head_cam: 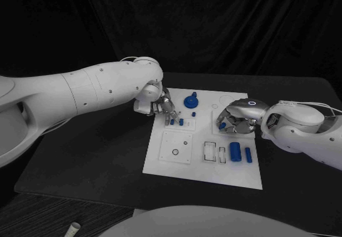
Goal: Assemble the parts on the task board
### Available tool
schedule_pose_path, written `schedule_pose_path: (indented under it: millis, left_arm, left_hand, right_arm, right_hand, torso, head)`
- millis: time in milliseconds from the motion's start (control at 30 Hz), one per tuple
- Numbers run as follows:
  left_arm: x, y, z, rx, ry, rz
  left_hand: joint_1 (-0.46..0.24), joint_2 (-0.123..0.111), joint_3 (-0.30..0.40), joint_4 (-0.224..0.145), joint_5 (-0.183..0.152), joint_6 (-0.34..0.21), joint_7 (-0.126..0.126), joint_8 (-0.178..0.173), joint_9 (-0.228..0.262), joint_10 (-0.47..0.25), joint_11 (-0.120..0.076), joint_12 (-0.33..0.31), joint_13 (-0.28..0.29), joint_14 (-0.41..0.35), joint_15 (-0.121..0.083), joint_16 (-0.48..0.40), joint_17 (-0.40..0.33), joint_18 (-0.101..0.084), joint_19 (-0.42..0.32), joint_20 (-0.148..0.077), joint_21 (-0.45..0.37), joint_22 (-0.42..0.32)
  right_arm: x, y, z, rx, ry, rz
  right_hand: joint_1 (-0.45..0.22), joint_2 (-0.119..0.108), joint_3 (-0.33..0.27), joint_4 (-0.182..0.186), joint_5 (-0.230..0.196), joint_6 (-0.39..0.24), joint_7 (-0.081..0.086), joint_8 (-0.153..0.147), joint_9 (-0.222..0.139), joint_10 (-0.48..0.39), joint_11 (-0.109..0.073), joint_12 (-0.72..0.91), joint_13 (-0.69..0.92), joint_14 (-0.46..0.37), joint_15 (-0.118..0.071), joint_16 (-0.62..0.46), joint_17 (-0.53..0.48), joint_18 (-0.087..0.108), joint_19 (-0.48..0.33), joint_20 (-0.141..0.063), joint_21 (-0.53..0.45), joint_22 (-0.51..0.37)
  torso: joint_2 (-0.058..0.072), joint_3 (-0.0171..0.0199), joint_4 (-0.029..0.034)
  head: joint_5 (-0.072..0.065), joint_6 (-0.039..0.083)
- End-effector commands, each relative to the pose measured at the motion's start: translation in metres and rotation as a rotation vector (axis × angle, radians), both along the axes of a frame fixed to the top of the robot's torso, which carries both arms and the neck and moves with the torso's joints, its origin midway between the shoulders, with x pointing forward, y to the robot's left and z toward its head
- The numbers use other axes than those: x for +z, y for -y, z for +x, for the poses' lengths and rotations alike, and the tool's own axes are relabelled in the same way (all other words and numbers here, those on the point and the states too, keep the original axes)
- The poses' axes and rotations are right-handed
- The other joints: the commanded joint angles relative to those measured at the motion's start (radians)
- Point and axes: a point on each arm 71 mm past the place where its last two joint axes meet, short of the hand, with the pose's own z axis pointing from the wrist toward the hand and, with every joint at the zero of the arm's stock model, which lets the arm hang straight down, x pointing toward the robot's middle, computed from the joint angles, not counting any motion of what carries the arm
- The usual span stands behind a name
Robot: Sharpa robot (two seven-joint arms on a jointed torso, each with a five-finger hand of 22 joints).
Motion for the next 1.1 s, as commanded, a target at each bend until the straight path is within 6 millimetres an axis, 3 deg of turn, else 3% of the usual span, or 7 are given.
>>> schedule_pose_path:
  millis: [33,533,633,800,867,933,1100]
  left_arm:
    - [-0.002,-0.005,-0.001,0.023,-0.004,0.03]
    - [0.043,-0.027,-0.011,0.007,0.208,-0.16]
    - [0.059,-0.028,-0.01,0.003,0.297,-0.262]
    - [0.097,-0.015,-0.008,-0.202,0.599,-0.496]
    - [0.107,-0.009,-0.009,-0.34,0.728,-0.522]
    - [0.113,-0.002,-0.011,-0.473,0.819,-0.527]
    - [0.104,0.01,-0.014,-0.713,0.936,-0.431]
  left_hand:
    - [-0.016,-0.006,-0.026,0.014,-0.008,0.006,-0.002,-0.002,0.008,0.084,0.001,0.005,0.234,0.102,0.001,0.003,0.259,0.001,0.006,0.003,0.004,0.181]
    - [0.084,0.004,-0.087,0.044,-0.003,-0.013,-0.006,0.032,0.075,0.083,-0.002,0.004,0.234,0.104,-0.001,0.01,0.263,-0.003,0.012,-0.001,0.02,0.187]
    - [0.21,0.03,-0.041,-0.007,0.191,-0.011,-0.014,0.053,0.1,0.081,-0.006,0.006,0.234,0.104,-0.003,0.01,0.263,-0.006,0.015,-0.002,0.042,0.192]
    - [0.385,0.012,0.089,-0.136,0.249,-0.033,-0.011,0.066,0.118,0.091,-0.007,0.038,0.248,0.104,-0.004,0.01,0.263,-0.017,0.03,-0.005,0.105,0.206]
    - [0.384,-0.012,0.117,-0.112,0.202,-0.059,0.007,0.034,0.093,-0.039,0.018,-0.228,0.141,0.087,0.019,-0.029,0.239,-0.01,-0.002,0.011,0.059,0.194]
    - [0.405,-0.042,0.17,-0.089,0.105,-0.099,0.053,-0.062,0.009,-0.39,0.058,-0.856,-0.156,0.061,0.048,-0.066,0.216,-0.008,-0.025,0.033,0.039,0.187]
    - [0.42,-0.147,0.211,-0.033,0.059,-0.115,0.081,-0.225,-0.167,-0.641,0.124,-1.246,-0.496,0.011,0.116,-0.152,0.145,-0.012,-0.03,0.07,0.065,0.189]
  right_arm:
    - [-0.001,0.001,-0.001,-0.011,-0.004,-0.008]
    - [-0.001,0.01,-0.002,-0.029,-0.001,-0.008]
    - [0.0,0.011,-0.002,-0.028,0.007,-0.001]
    - [0.009,0.013,-0.007,0.026,0.071,0.092]
    - [0.015,0.013,-0.011,0.057,0.111,0.151]
    - [0.021,0.015,-0.015,0.082,0.152,0.213]
    - [0.034,0.021,-0.022,0.11,0.237,0.322]
  right_hand:
    - [0.007,-0.003,0.001,-0.003,0.006,0.001,0.001,-0.003,-0.001,-0.002,-0.001,-0.002,-0.002,-0.008,0.001,-0.006,-0.003,0.017,-0.007,0.001,-0.007,0.1]
    - [0.005,-0.005,0.0,-0.002,0.005,0.001,0.001,-0.003,-0.001,-0.003,-0.001,-0.005,-0.005,-0.009,0.002,-0.009,-0.005,0.017,-0.007,0.001,-0.009,0.099]
    - [0.004,-0.005,0.0,-0.002,0.005,0.001,0.001,-0.003,-0.001,-0.003,-0.001,-0.005,-0.004,-0.008,0.002,-0.009,-0.005,0.017,-0.007,0.001,-0.01,0.099]
    - [-0.02,-0.018,-0.012,0.015,0.007,0.023,-0.004,0.007,0.003,0.025,-0.005,0.019,0.025,0.013,-0.002,0.02,0.031,0.006,0.019,0.0,0.044,0.115]
    - [-0.039,-0.027,-0.022,0.031,-0.001,0.027,-0.008,0.008,0.003,0.042,-0.01,0.034,0.044,0.025,-0.006,0.041,0.055,0.0,0.036,-0.004,0.08,0.126]
    - [-0.054,-0.035,-0.031,0.044,-0.032,0.031,-0.007,0.009,0.003,0.058,-0.009,0.05,0.062,0.031,-0.006,0.052,0.068,-0.006,0.049,-0.006,0.107,0.135]
    - [-0.084,-0.05,-0.048,0.051,-0.094,0.007,-0.006,-0.006,-0.004,0.115,-0.011,0.123,0.152,0.058,-0.009,0.138,0.163,-0.026,0.089,-0.01,0.217,0.173]
  torso:
    - [0.0,0.0005,0.0]
    - [-0.001,0.001,0.0003]
    - [0.0,0.0004,-0.0004]
    - [0.001,-0.0005,0.0007]
    - [0.002,-0.0002,0.0005]
    - [0.001,0.0004,0.0012]
    - [0.001,-0.0013,0.0054]
  head:
    - [-0.002,0.0]
    - [-0.025,0.0]
    - [-0.033,0.0]
    - [-0.057,0.0]
    - [-0.065,0.0]
    - [-0.071,0.0]
    - [-0.096,0.0]
